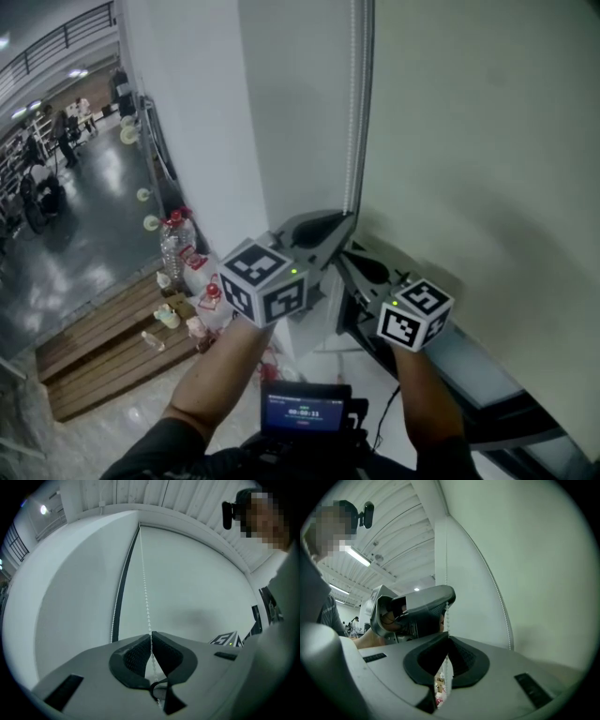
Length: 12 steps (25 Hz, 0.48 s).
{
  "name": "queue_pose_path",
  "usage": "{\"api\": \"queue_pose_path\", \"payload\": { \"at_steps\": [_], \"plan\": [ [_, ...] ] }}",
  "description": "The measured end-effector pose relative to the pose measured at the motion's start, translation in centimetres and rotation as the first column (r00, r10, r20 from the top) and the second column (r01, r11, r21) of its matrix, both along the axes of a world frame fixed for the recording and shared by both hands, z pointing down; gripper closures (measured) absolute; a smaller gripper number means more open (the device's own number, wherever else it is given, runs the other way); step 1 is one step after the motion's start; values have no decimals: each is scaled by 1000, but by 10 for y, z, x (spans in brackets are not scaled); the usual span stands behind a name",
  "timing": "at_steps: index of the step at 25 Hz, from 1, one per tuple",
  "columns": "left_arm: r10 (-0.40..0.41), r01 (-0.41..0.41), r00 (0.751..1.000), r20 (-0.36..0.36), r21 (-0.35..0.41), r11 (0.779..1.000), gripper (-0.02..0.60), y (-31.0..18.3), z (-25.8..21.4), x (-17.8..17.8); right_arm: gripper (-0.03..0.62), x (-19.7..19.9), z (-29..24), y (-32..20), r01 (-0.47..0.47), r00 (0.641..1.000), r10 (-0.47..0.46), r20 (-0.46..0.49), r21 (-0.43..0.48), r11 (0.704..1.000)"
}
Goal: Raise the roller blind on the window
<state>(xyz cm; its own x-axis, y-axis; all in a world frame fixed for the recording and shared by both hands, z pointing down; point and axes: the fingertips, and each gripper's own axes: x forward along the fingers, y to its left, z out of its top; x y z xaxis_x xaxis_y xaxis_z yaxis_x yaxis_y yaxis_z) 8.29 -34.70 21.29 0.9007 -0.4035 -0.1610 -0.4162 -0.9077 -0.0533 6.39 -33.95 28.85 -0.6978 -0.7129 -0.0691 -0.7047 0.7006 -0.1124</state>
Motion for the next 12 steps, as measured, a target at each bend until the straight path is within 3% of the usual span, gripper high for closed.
{"api": "queue_pose_path", "payload": {
  "at_steps": [12],
  "plan": [
    [-25, 24, 999, 32, 17, 1000, 577, 2, 20, -1, 594, -3, 20, 3, -14, 999, 14, -30, -5, 1000]
  ]
}}
